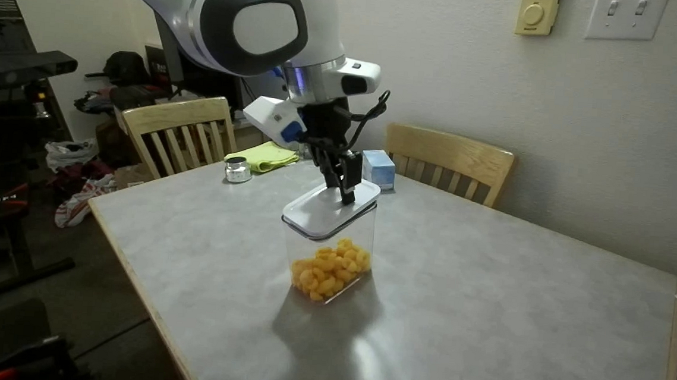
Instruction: Put the white lid on top of the food container
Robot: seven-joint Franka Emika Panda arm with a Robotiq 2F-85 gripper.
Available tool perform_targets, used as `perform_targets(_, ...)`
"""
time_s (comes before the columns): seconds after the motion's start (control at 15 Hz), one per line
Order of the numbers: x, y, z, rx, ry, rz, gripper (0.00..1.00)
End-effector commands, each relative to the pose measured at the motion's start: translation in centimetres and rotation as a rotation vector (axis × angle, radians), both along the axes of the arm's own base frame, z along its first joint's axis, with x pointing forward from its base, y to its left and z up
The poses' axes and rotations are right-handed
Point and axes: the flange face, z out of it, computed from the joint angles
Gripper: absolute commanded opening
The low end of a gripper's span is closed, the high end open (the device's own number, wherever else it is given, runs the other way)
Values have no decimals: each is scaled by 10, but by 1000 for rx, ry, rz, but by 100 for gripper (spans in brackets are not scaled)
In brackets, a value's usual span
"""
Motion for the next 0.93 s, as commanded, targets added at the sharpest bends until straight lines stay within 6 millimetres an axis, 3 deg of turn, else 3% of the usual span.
perform_targets(0.0, 3, -1, -3, 39, 16, 8, 26)
perform_targets(0.87, -2, -8, 10, 83, 203, -56, 26)
